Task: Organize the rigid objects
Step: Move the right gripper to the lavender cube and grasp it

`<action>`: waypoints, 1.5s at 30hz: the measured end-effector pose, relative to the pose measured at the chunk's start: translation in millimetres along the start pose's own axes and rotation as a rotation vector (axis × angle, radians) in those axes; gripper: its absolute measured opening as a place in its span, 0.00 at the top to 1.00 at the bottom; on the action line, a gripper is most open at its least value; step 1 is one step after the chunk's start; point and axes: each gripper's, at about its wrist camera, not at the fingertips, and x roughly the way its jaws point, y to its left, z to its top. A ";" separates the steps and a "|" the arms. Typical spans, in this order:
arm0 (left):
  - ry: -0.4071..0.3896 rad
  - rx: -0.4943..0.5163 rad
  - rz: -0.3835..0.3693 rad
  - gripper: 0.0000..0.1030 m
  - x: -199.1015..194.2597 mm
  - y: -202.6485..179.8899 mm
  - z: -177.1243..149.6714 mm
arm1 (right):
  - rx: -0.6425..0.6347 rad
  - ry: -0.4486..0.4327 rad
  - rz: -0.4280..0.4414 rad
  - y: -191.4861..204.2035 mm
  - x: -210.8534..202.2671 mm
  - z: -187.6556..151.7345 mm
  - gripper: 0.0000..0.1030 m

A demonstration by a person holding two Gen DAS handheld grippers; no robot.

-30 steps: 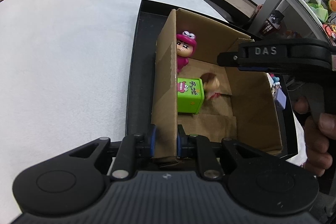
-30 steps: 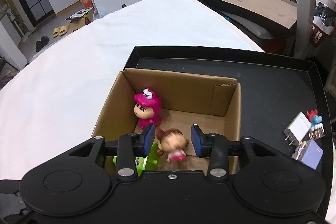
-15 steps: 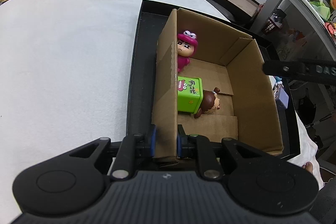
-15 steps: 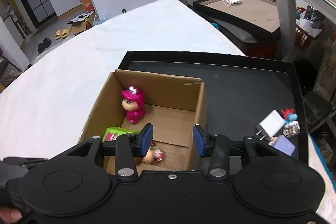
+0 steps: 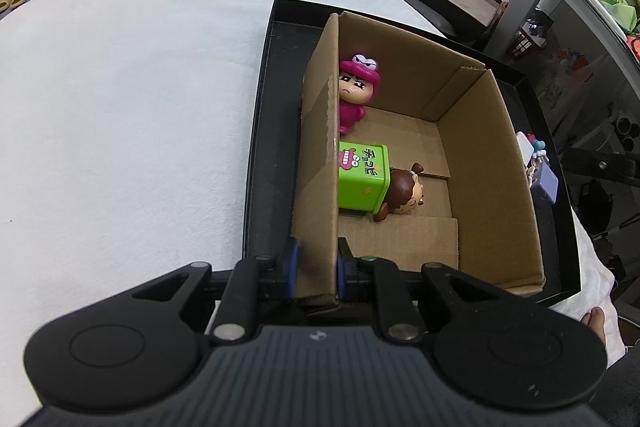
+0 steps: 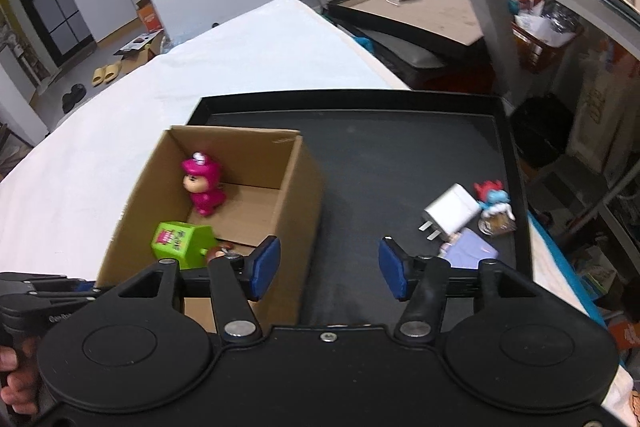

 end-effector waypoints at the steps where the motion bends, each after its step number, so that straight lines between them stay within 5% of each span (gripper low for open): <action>1: 0.001 0.002 0.004 0.83 -0.1 -0.6 0.0 | 0.006 0.001 0.000 -4.7 -1.1 -1.1 0.46; 24: 0.006 0.017 0.054 0.84 0.5 -9.5 0.7 | 0.161 0.063 -0.033 -101.1 27.4 -12.9 0.39; 45: 0.022 0.020 0.080 0.84 5.4 -12.5 3.4 | 0.237 0.124 -0.088 -118.3 83.9 -13.9 0.38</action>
